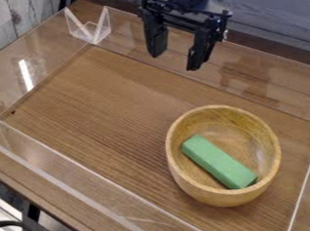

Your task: Remove the green block from the brown bowl and put it on the table

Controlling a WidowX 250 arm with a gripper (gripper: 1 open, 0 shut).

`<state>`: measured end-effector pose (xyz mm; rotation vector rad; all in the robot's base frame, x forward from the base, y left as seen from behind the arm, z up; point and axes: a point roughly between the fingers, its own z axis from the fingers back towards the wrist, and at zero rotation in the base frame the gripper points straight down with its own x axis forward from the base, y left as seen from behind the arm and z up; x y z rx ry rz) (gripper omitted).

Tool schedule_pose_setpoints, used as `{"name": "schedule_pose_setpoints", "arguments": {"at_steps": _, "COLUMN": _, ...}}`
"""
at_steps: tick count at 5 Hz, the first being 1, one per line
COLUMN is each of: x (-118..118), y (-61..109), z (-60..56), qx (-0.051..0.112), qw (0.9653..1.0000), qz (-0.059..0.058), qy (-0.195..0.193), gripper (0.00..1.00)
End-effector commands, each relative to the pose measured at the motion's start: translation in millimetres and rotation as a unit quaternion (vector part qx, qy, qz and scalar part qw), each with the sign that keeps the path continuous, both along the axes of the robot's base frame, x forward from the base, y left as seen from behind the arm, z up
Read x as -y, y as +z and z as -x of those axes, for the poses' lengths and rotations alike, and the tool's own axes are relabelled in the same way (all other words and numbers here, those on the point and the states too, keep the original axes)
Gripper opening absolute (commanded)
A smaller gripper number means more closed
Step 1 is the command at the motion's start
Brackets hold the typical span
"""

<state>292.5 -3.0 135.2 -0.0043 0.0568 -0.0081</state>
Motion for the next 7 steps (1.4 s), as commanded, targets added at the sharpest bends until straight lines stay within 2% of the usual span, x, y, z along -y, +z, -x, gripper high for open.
{"name": "schedule_pose_setpoints", "arguments": {"at_steps": 1, "x": 8.1, "y": -14.9, "z": 10.4, "qx": -0.014, "qw": 0.9987, "qz": 0.003, "qy": 0.049, "gripper": 1.00}}
{"name": "schedule_pose_setpoints", "arguments": {"at_steps": 2, "x": 20.0, "y": -23.9, "z": 28.8, "qx": -0.021, "qw": 0.9909, "qz": 0.013, "qy": 0.133, "gripper": 1.00}}
{"name": "schedule_pose_setpoints", "arguments": {"at_steps": 3, "x": 21.1, "y": -30.8, "z": 40.6, "qx": 0.000, "qw": 0.9718, "qz": 0.017, "qy": 0.235, "gripper": 1.00}}
{"name": "schedule_pose_setpoints", "arguments": {"at_steps": 4, "x": 23.7, "y": -37.8, "z": 47.8, "qx": 0.020, "qw": 0.9420, "qz": 0.023, "qy": 0.334, "gripper": 1.00}}
{"name": "schedule_pose_setpoints", "arguments": {"at_steps": 5, "x": 31.2, "y": -38.3, "z": 43.2, "qx": 0.033, "qw": 0.9161, "qz": 0.032, "qy": 0.398, "gripper": 1.00}}
{"name": "schedule_pose_setpoints", "arguments": {"at_steps": 6, "x": 37.1, "y": -39.9, "z": 39.0, "qx": 0.043, "qw": 0.8925, "qz": 0.036, "qy": 0.447, "gripper": 1.00}}
{"name": "schedule_pose_setpoints", "arguments": {"at_steps": 7, "x": 42.0, "y": -42.5, "z": 34.5, "qx": 0.050, "qw": 0.8725, "qz": 0.037, "qy": 0.485, "gripper": 1.00}}
